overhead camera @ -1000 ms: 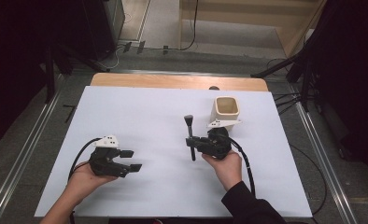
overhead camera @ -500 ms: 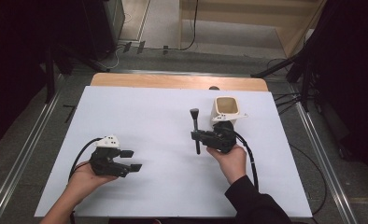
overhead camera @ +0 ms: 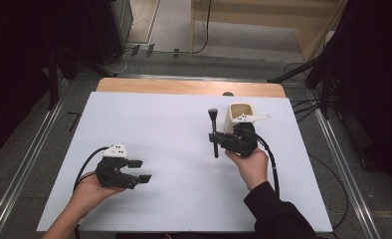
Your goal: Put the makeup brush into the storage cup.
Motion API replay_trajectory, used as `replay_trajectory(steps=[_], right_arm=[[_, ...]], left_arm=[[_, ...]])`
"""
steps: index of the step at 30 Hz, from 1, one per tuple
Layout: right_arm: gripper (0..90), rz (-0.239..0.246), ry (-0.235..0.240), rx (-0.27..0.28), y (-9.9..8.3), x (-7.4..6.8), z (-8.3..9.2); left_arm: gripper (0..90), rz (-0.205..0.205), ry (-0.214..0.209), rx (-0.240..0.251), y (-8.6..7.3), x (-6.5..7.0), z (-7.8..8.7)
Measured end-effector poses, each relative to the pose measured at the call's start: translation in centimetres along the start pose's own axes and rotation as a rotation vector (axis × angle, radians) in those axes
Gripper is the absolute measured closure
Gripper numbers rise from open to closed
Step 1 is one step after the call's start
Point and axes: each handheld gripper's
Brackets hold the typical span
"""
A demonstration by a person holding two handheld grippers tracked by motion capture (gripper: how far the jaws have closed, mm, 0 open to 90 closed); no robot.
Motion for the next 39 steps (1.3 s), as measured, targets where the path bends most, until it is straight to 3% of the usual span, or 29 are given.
replay_trajectory(steps=[10, 39], right_arm=[[79.4, -0.009, -0.012, 0.025, 1.1, 0.6, 0.7], [79.4, -0.027, -0.084, 0.091, 4.8, 2.8, 3.1]], left_arm=[[32.0, 0.01, -0.016, 0.001, 0.0, 0.0, 0.0], [32.1, 0.009, -0.014, -0.003, 0.0, 0.0, -0.1]])
Point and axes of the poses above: each handheld gripper's, and its own axes: z roughly backward along the jaws, y roughly out of its top, x roughly to its right, and after that the axes turned 6 degrees about x, right-handed
